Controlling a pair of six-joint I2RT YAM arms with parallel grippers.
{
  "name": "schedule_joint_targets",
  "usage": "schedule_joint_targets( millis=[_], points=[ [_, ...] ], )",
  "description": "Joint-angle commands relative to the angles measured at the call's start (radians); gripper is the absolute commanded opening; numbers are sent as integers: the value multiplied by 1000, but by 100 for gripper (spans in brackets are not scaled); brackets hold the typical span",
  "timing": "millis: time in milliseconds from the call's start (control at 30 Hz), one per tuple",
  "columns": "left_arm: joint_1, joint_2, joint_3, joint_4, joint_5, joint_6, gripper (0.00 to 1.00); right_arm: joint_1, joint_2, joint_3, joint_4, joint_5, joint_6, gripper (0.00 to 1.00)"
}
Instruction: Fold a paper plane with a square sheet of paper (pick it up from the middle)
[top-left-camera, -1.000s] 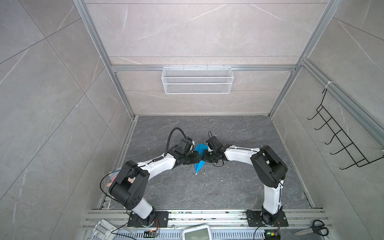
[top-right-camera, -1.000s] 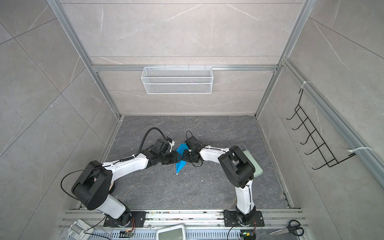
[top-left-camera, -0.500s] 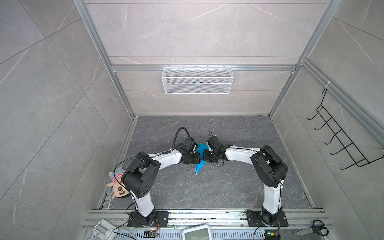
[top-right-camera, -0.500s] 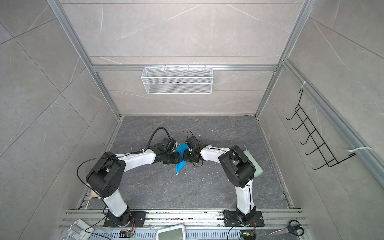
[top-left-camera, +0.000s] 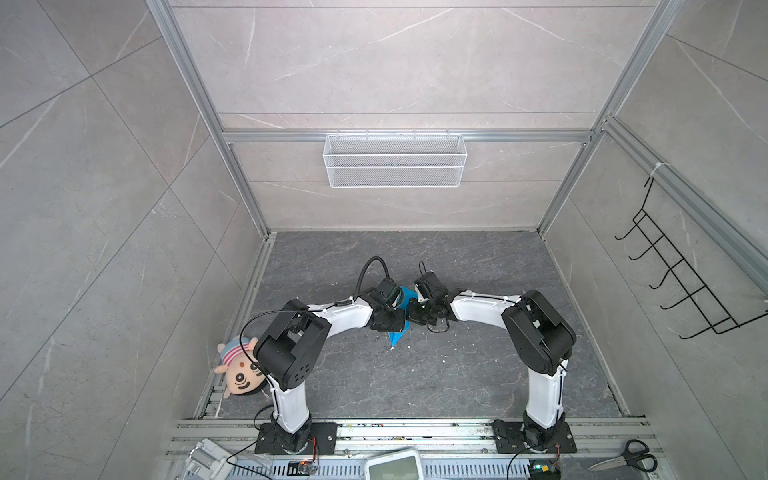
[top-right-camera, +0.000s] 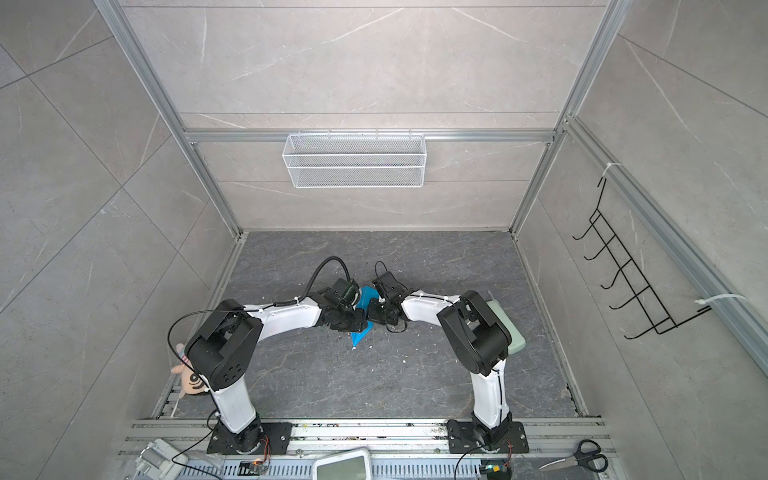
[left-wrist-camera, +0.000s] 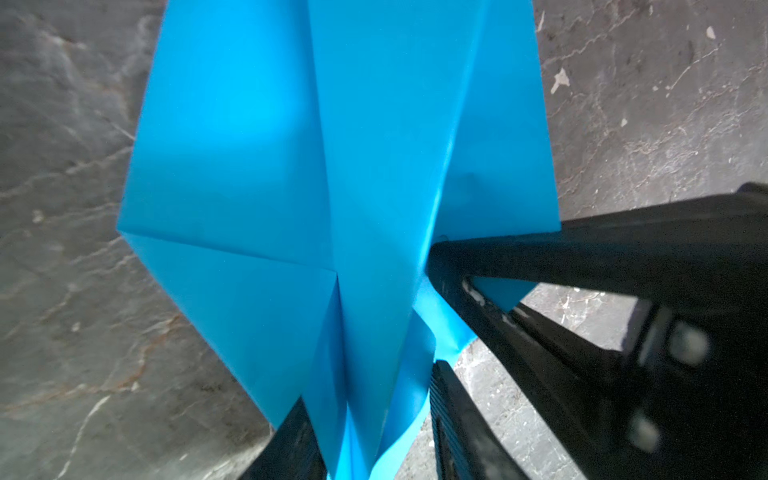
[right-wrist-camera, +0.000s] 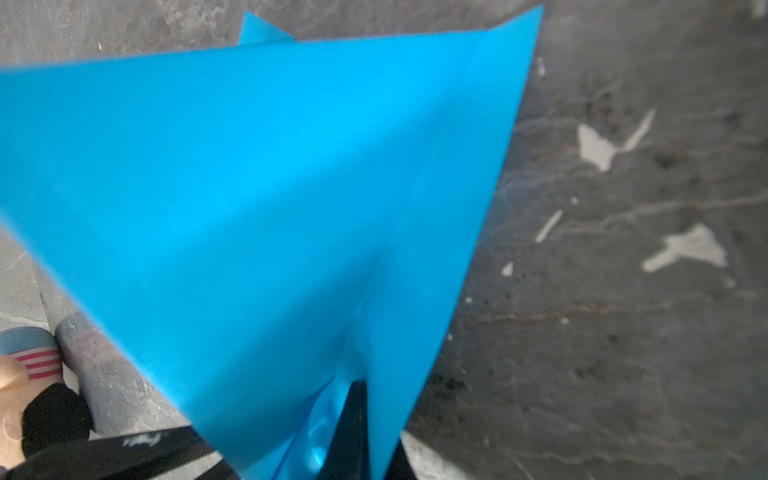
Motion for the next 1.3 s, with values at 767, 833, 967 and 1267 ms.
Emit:
schedule_joint_targets(
  millis=[767,833,967,1267],
  points=[
    [8,-35,116,-328,-385,-38,7,-69,-390,-176,-29,356,-169,78],
    [8,-15,131,-342,-390,-45,8,-78,-411,-196,-27,392,-196,84],
    [8,29,161,-365,-395,-57,13,-96,-458,-232,-20,434,-230,93],
    [8,69,179,-368,-379,-62,19,-110,-490,-257,-11,415,-220,98]
  ],
)
